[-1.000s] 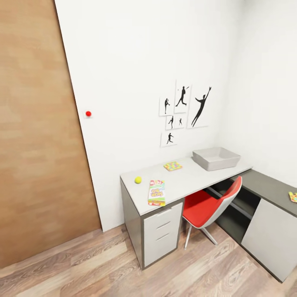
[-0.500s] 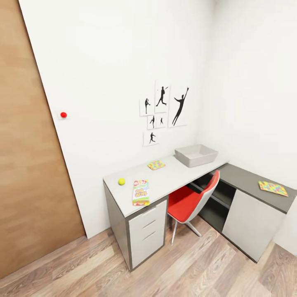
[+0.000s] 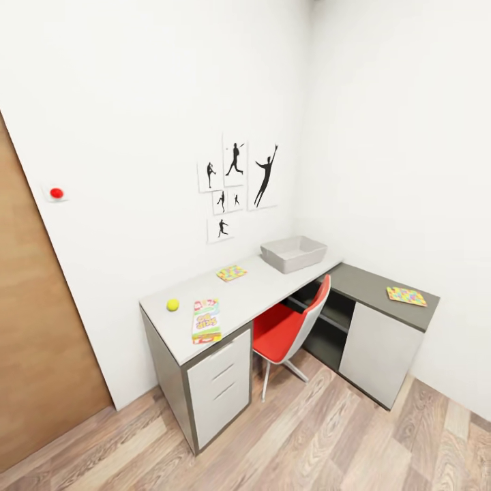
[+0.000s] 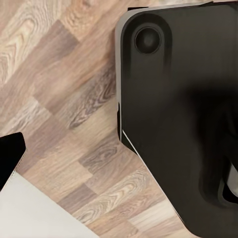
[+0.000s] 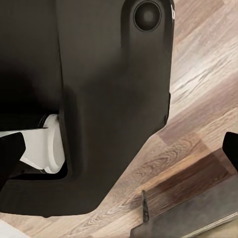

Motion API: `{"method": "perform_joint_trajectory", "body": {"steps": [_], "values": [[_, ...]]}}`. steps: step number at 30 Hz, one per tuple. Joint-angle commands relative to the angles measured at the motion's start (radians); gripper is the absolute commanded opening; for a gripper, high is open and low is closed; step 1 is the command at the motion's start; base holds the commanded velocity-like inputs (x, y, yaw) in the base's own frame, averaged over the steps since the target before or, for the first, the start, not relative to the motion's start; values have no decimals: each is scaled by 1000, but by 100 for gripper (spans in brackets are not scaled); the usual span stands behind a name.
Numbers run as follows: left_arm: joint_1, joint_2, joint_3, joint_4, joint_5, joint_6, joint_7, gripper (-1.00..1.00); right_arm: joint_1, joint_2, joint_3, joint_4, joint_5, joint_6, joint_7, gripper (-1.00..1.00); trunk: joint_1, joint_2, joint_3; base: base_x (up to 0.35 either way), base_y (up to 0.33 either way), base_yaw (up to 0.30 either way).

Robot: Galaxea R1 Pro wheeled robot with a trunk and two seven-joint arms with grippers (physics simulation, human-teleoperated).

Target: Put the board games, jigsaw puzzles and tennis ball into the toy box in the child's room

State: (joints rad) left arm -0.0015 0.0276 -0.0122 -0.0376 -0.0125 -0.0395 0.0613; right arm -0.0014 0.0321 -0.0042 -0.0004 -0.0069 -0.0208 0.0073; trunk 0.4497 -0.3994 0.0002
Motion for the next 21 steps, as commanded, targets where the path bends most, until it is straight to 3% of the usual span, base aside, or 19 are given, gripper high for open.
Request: {"method": "perform_joint_trajectory", "body": {"steps": [1, 11, 21], "values": [[0, 0, -1, 1, -1, -3, 3, 100, 0, 0, 0, 0, -1, -2, 1, 100, 0, -1, 0, 0, 0, -285], [0, 0, 1, 1, -1, -8, 3, 100, 0, -1, -1, 0, -1, -2, 1, 100, 0, -1, 0, 0, 0, -285], [0, 1, 1, 1, -1, -73, 2, 100, 0, -1, -2, 0, -5, -2, 1, 100, 0, -1, 0, 0, 0, -285]]}}
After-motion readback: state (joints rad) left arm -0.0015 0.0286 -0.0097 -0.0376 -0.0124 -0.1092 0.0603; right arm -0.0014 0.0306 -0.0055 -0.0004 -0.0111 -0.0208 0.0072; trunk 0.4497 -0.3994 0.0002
